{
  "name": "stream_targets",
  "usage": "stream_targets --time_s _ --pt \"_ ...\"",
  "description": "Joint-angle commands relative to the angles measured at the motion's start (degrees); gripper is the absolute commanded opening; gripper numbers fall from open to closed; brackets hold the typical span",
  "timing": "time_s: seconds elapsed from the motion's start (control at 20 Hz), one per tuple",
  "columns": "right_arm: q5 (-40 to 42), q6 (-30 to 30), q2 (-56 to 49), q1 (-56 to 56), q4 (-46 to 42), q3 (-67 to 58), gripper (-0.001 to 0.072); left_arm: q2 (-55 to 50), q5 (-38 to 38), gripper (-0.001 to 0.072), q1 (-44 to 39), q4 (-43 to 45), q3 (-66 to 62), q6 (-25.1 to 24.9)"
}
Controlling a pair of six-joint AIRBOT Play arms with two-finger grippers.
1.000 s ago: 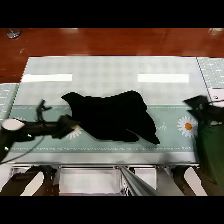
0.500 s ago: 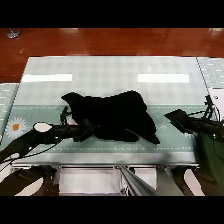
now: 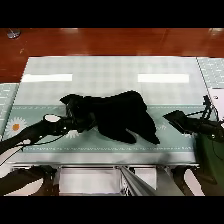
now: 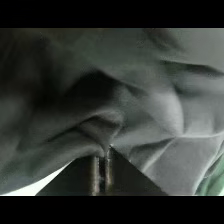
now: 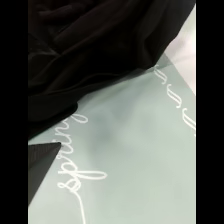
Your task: Fold the shirts.
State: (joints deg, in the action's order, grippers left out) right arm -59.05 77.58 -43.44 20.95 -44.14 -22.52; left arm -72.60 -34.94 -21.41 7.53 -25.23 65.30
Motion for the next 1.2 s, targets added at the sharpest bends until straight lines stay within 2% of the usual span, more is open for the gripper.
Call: stream_targets --time_s 0.0,0.3,0.4,0.5,0.6,0.7,0.9,1.05,1.1,1.15 --pt "-1.62 -0.24 0.02 -0.11 -0.26 0.02 0.062 -0.68 -6.67 0.0027 1.2 -2.01 -1.49 -4.63" --pt "-12.2 1.7 0.02 -0.11 -11.3 0.15 0.062 -0.59 -6.73 0.0027 1.64 -2.03 -1.49 -4.63" --pt "-11.54 0.42 0.02 -0.11 -9.77 1.07 0.062 -0.61 -6.69 0.0027 1.64 -2.05 -1.62 -4.66" --pt "-10.71 -3.74 -0.79 -0.13 -5.27 2.05 0.062 -0.63 -6.51 0.0027 1.64 -2.03 -1.7 -4.68" --pt "-11.1 -4.44 -4.07 -3.17 -4.15 2.05 0.062 -0.63 -6.47 0.0027 1.64 -2.03 -1.7 -4.68" --pt "-8.96 -4.31 -7.74 -10.12 -3.87 2.05 0.062 -0.63 -6.64 0.0027 1.62 -2.01 -1.7 -4.85" --pt "3.34 -2.4 -14.53 -23.47 1.46 0.68 0.062 -0.63 -7.04 0.0027 1.62 -3.69 -1.7 -4.85" --pt "4.81 -2.75 -19.89 -30.14 6.4 -1.07 0.0619 -0.61 -7.26 0.0027 1.62 -4.61 -1.7 -6.27" --pt "4.74 -2.99 -21.22 -31.61 6.71 -2.05 0.0594 -0.61 -7.72 0.0027 1.64 -4.61 -1.7 -6.29" --pt "4.74 -2.99 -22.18 -32.39 6.51 -2.95 0.0385 -0.61 -7.89 0.0027 1.64 -4.59 -1.7 -6.34"
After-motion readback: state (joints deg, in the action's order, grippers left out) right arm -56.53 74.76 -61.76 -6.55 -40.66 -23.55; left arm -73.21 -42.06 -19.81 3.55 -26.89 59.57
